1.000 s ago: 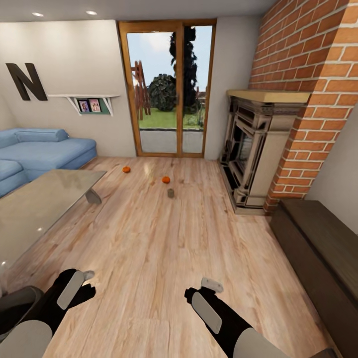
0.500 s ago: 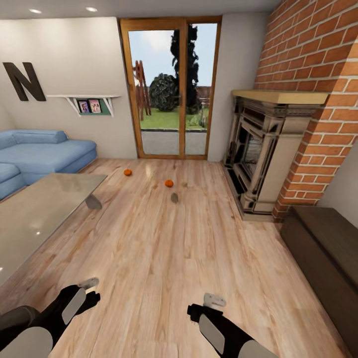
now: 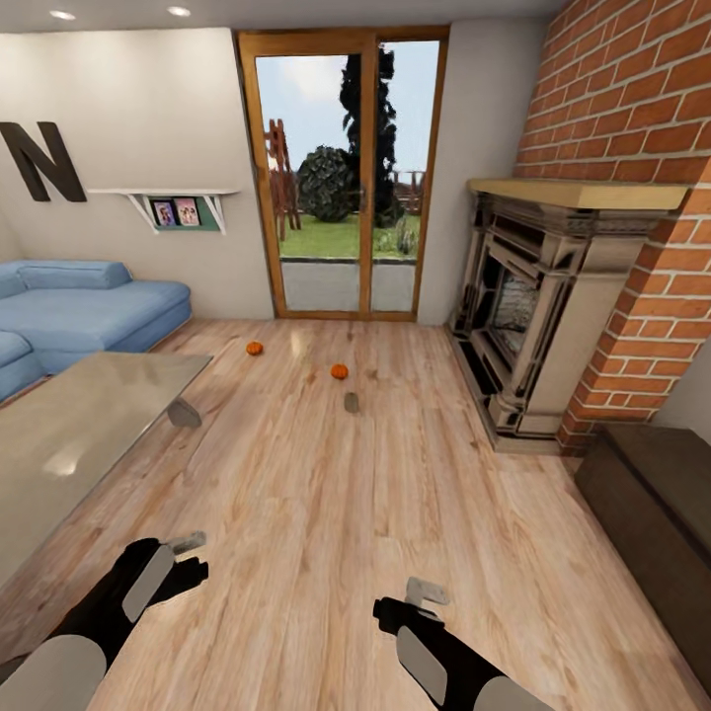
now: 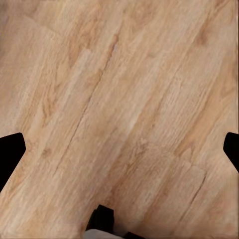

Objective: Place each of the two pumpkins and all three candles from the living room inside a cabinet in the living room (use any cabinet), then make sure every cabinet is closed, and position the cauldron so it is next to a table in the living room.

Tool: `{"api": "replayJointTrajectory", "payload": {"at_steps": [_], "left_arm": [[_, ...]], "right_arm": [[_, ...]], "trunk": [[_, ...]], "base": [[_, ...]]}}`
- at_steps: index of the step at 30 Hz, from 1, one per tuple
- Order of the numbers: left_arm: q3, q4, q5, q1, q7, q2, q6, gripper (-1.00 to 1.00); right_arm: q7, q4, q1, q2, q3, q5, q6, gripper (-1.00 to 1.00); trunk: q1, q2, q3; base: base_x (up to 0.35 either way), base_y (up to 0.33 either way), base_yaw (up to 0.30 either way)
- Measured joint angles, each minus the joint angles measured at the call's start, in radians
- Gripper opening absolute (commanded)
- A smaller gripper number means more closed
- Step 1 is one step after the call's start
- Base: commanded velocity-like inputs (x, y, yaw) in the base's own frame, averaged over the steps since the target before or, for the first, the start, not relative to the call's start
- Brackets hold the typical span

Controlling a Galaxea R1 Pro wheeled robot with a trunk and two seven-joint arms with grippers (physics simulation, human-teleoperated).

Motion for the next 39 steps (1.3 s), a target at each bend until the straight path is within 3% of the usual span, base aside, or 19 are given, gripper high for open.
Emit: {"api": "replayJointTrajectory", "payload": {"at_steps": [4, 8, 39], "left_arm": [[0.001, -0.105, 0.004, 0.006, -0.001, -0.001, 0.121, 1.0], [0.001, -0.125, 0.005, 0.008, 0.001, -0.003, 0.149, 1.0], [-0.001, -0.138, 0.006, 0.009, 0.002, -0.013, 0.158, 1.0]], "right_arm": [[0.001, 0.0, 0.0, 0.0, 0.001, -0.001, -0.004, 1.0], [0.001, 0.0, 0.0, 0.0, 0.001, -0.001, -0.005, 1.0], [0.037, 0.0, 0.0, 0.0, -0.001, -0.003, -0.008, 1.0]], "trunk": [[0.0, 0.0, 0.0], [0.0, 0.0, 0.0], [0.0, 0.0, 0.0]], "base": [[0.161, 0.013, 0.0], [0.254, 0.003, 0.0], [0.328, 0.098, 0.0]]}}
